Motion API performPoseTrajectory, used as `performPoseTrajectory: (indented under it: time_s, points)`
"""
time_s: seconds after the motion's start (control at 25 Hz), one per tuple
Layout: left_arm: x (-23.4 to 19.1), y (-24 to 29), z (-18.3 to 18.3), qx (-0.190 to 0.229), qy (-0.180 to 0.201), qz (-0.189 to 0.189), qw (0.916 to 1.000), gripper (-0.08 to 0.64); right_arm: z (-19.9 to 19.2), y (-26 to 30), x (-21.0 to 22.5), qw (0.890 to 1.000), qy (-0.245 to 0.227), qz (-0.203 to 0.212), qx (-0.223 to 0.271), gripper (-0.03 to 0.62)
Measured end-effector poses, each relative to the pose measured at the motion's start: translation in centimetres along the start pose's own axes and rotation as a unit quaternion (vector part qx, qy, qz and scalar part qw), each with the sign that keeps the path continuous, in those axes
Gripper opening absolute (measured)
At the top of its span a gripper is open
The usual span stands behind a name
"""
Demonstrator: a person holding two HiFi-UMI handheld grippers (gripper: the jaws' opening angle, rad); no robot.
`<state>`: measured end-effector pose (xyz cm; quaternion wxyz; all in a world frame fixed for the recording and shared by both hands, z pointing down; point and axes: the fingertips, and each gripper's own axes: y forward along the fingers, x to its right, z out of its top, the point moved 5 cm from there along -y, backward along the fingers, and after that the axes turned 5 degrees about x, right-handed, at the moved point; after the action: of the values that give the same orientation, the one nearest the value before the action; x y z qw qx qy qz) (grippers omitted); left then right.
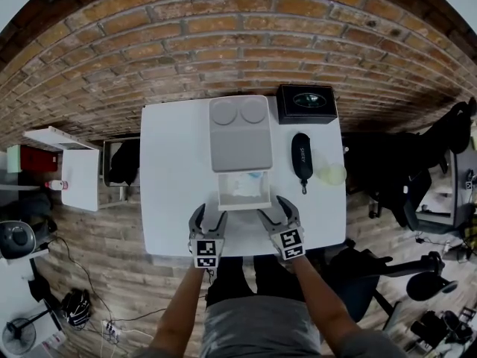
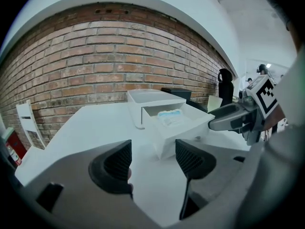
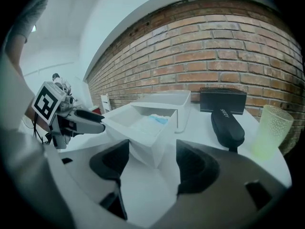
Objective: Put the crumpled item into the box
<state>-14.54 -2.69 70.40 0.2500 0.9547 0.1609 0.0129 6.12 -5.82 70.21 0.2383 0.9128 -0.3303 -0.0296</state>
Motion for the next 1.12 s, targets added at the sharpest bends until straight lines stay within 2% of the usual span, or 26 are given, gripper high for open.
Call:
performPoseTrajectory:
  time_s: [0.28,0.76,1.12]
  points:
    - [-0.1,0.1,0.1,-0.001,-0.002,-0.008,1.0,0.276,0.1,0.0,0.1,1.0,0.003,-0.006,-0.004,0.327]
    - [-0.5,0.6,0.6,-0.004,-0.028,0.005,0.9996,0.276,0.6,0.7,0.3,1.0,-0.003,-0.01,-0.013,0.328]
    - [-0.6,1.6,1.1,-0.002,-0.027,0.003,0.9996,0.276,1.2,1.4,1.2,1.0,-0.001,-0.021,-0.011,0.342]
